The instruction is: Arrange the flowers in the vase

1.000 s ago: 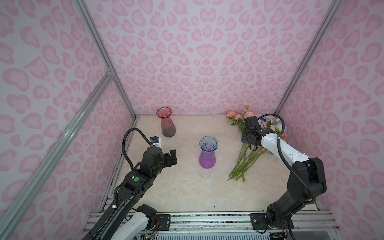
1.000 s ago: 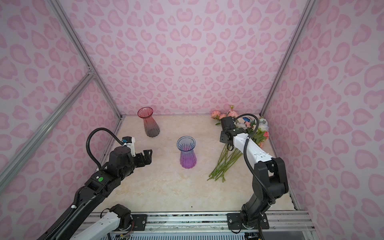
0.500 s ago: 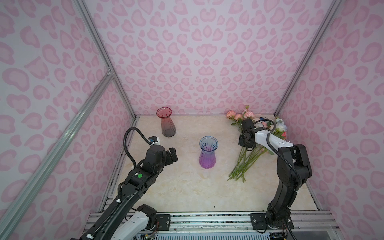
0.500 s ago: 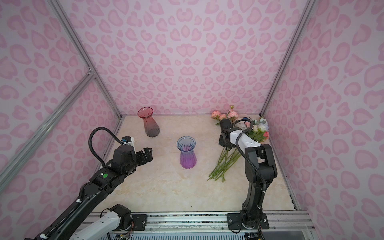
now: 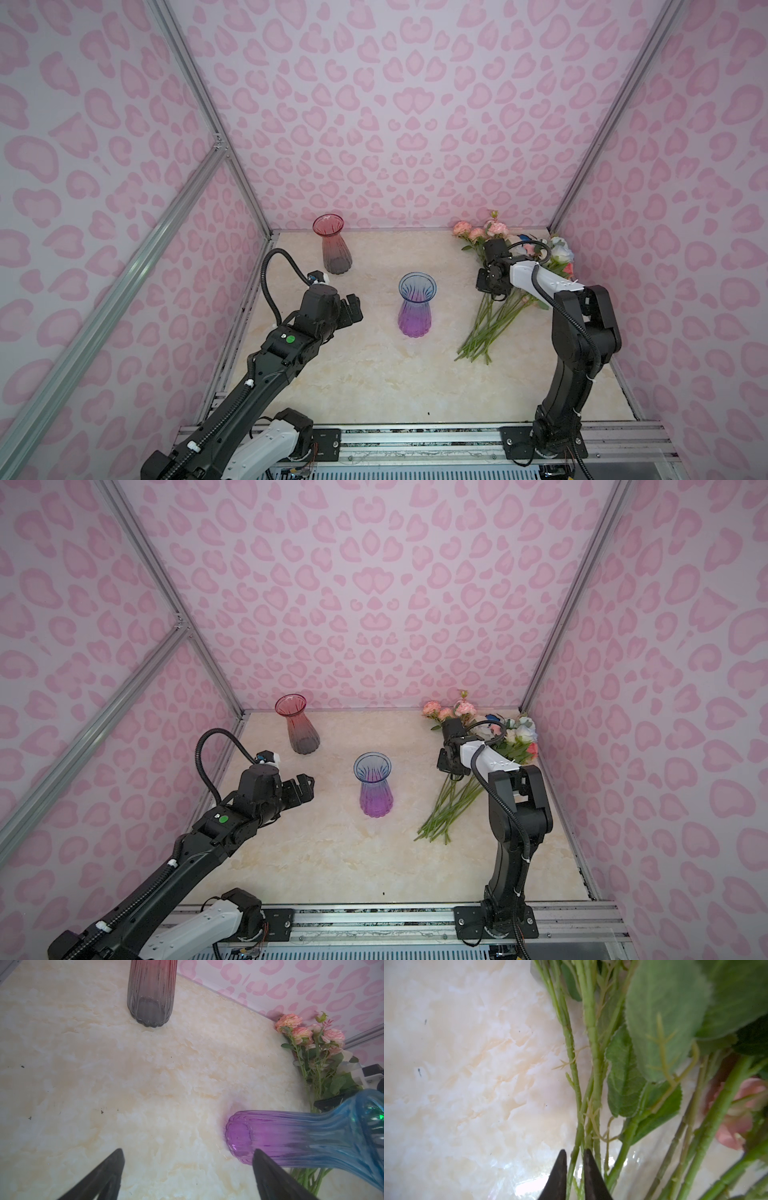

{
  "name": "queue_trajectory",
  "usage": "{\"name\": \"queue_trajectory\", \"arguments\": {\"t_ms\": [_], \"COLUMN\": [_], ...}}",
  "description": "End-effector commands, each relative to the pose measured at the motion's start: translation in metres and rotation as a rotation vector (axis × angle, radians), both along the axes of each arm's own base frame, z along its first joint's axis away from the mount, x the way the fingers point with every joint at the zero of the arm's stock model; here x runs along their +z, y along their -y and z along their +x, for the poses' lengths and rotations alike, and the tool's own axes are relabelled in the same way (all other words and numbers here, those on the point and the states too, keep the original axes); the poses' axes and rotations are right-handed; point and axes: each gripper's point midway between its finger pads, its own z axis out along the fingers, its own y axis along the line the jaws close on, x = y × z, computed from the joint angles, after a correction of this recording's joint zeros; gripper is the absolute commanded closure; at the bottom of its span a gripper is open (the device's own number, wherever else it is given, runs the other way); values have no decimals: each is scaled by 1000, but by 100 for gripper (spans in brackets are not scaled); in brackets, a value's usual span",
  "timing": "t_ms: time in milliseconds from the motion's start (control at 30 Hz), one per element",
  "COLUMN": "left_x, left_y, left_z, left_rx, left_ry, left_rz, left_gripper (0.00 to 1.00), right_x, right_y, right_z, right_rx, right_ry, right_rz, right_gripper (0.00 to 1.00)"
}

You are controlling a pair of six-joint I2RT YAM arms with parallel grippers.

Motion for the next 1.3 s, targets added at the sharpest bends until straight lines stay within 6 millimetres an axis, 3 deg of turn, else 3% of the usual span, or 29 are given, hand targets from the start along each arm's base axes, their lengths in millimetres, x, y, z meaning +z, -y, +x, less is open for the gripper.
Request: {"name": "queue_trajectory", "arguments": {"t_ms": [0,233,567,933,1267], "left_x": [11,10,9,12,18], "left_y": [8,10,14,16,13], "left_z": [7,9,12,11,7], "left_rx": [-18,-26,-38,-41,-39], "left_ry": [26,19,7,6,24], "left_rz": [-40,-32,-33,-49,-56], "left_gripper": [3,3,3,3,2], "right_x": [-5,-15,-12,35,97], "right_y": [-4,0,-3,-12,-37], "right_z": [3,2,6,2,-5], "right_rx": [-7,-20,-24,-17,70], "right_ry": [-3,-17,0,109,256], "right_rz": [27,27,48,135,292], "right_gripper": [82,82,97,100,100]}}
